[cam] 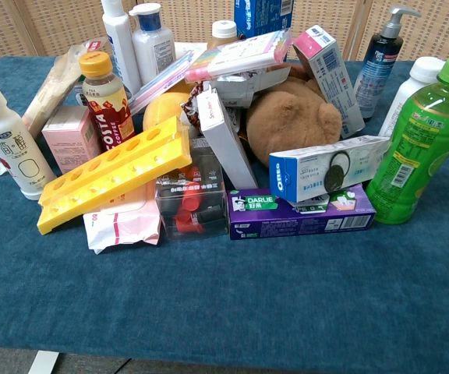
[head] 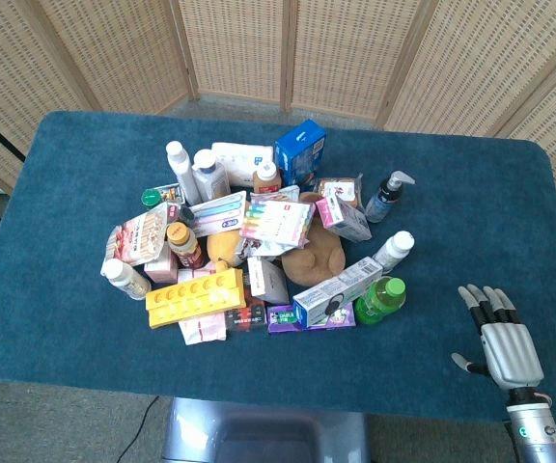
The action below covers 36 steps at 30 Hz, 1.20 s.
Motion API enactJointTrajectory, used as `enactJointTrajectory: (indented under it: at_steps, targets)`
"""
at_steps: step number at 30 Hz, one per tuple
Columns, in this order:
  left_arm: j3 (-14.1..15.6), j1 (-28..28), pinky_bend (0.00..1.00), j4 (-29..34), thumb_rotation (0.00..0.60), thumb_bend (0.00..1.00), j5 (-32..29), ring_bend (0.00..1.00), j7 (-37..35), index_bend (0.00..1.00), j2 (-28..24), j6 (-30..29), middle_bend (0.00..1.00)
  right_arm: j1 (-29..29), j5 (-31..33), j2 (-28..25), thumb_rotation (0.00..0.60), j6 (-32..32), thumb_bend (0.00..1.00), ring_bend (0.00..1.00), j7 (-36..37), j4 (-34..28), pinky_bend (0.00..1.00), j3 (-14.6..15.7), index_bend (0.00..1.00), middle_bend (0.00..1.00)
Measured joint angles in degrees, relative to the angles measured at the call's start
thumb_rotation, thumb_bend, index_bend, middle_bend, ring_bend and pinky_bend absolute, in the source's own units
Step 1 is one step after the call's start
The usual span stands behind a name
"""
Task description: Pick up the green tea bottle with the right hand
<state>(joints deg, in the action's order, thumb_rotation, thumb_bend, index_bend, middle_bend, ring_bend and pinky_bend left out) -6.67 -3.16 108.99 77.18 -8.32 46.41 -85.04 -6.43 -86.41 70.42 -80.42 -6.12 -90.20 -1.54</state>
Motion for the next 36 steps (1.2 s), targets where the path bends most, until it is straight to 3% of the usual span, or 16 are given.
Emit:
enactJointTrajectory:
  at_steps: [12, 29, 36]
  targets:
    - [0.4, 0.0, 0.0, 1.6, 0.6, 0.0, 2.0, 0.0, 2.3, 0.0, 0.3, -0.9, 0.0, -0.7, 0.5, -0.1, 0.599, 1.2, 0.0, 0.0, 8.8, -0.6, 0.0, -0.6, 0.0, 0.0]
    - [1.0, 0.4, 0.0, 1.1, 0.6, 0.0, 1.9, 0.0, 3.9, 0.0, 0.8, -1.4, 0.0, -5.5, 1.2, 11.1, 0.6, 5.1, 0.0, 0.0, 24.3, 3.0, 0.0, -3.5, 0.0, 0.0]
    - [1.1, 0.6, 0.0, 1.2, 0.6, 0.0, 2.0, 0.0, 3.9, 0.0, 0.7, -1.7, 0.0, -7.8, 1.7, 14.2, 0.6, 6.6, 0.0, 0.0, 24.7, 3.5, 0.0, -4.6, 0.0, 0.0]
